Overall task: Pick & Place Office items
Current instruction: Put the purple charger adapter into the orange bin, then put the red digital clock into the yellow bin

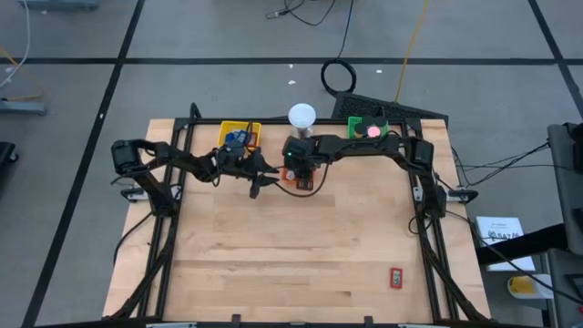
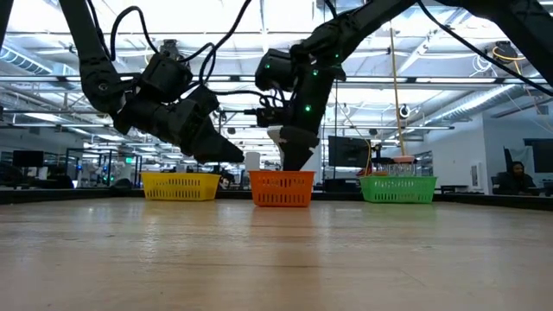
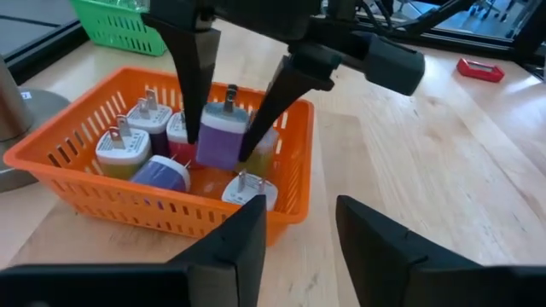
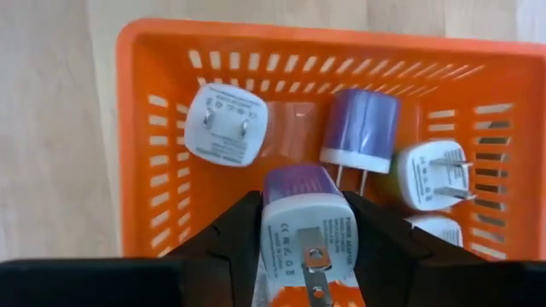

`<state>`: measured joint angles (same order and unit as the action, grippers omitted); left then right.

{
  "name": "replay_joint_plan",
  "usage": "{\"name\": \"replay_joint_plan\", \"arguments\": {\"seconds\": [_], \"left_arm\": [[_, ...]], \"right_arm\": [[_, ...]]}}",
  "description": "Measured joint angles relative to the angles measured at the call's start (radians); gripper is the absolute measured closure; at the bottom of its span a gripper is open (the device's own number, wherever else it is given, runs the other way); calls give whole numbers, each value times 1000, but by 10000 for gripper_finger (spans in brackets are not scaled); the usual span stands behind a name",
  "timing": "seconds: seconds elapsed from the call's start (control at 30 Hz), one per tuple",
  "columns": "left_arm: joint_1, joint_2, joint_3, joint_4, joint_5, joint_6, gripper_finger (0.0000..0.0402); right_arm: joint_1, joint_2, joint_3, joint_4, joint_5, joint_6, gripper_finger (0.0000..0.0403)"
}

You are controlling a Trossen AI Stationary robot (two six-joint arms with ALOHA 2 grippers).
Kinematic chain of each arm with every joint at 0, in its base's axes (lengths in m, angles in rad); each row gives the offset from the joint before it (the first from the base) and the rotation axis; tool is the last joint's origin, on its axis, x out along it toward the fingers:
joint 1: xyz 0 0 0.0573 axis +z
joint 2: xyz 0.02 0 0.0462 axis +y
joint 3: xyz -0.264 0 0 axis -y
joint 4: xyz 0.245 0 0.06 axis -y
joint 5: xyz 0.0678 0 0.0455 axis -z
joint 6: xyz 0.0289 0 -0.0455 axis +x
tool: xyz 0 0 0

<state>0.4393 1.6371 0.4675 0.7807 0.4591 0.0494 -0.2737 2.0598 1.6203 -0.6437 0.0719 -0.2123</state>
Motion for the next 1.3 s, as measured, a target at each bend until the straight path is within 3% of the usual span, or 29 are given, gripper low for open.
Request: {"name": "replay_joint_plan", "arguments": {"seconds": [0.33, 0.8, 0.97, 1.2, 1.3], "left_arm": [[-2, 0, 0, 0, 1, -2, 268], [-5, 0, 0, -15, -25, -3, 268], [-43, 0, 0, -18, -81, -6, 268], [-204, 1, -58, 47, -208, -7, 269], [-288, 1, -94, 123, -249, -29, 282]], "right_arm": [[0, -1, 0, 12, 2, -6, 231], [13, -62, -2, 11, 44, 5, 232], [60, -163, -2, -29, 88, 43, 275], [194, -287, -107, -58, 88, 199, 388], [274, -323, -187, -58, 116, 304, 392]]}}
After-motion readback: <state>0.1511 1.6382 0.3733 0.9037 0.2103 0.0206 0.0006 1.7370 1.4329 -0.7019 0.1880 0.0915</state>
